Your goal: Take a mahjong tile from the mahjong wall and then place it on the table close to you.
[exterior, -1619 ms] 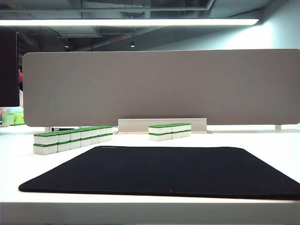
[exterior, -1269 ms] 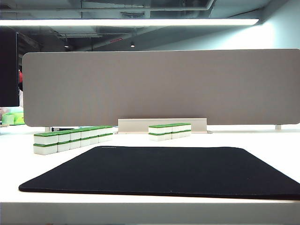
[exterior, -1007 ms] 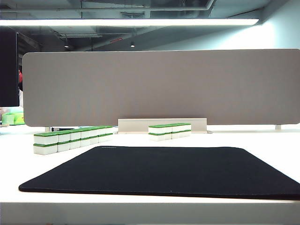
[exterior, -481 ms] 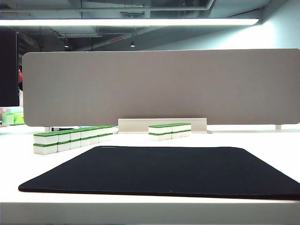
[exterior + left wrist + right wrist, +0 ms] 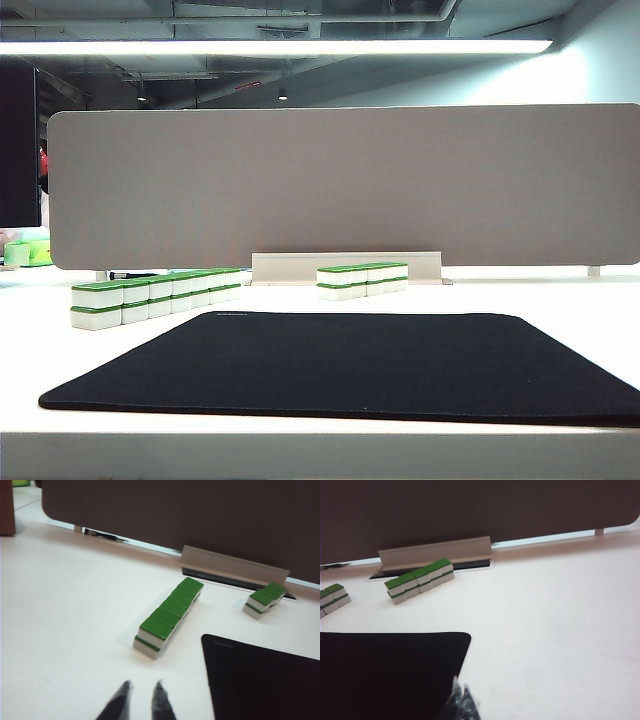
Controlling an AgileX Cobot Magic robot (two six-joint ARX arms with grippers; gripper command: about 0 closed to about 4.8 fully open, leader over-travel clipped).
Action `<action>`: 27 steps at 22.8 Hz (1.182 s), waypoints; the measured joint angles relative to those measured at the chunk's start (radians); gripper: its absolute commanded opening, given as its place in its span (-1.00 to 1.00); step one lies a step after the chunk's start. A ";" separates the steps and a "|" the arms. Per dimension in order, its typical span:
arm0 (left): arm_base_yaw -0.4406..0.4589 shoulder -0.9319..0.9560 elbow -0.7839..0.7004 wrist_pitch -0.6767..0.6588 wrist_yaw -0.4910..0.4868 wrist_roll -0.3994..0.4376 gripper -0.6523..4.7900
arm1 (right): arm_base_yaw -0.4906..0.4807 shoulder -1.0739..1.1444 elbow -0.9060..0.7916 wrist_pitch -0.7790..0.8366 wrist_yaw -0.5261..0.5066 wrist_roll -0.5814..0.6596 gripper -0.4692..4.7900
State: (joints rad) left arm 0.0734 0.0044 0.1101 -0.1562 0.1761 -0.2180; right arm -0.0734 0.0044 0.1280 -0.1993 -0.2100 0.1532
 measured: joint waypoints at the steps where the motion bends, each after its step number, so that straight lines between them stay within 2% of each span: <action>1: 0.000 0.000 0.007 0.000 0.011 0.000 -0.56 | 0.000 0.000 0.008 -0.004 0.000 0.003 -0.83; 9: 0.000 0.005 0.089 0.000 0.049 -0.030 -0.56 | 0.000 0.001 0.069 -0.013 -0.056 0.014 -0.83; 16: 0.000 0.022 0.163 -0.039 0.058 -0.025 -0.55 | 0.000 0.002 0.137 -0.023 -0.060 0.034 -0.83; 23: 0.000 0.211 0.238 -0.066 0.135 -0.021 -0.55 | 0.000 0.080 0.215 -0.054 -0.090 0.037 -0.83; 27: 0.000 0.340 0.319 -0.077 0.167 0.056 -0.55 | 0.000 0.184 0.266 -0.068 -0.139 0.037 -0.83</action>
State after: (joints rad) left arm 0.0734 0.3443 0.4294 -0.2333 0.3435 -0.1623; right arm -0.0731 0.1886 0.3939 -0.2672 -0.3492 0.1898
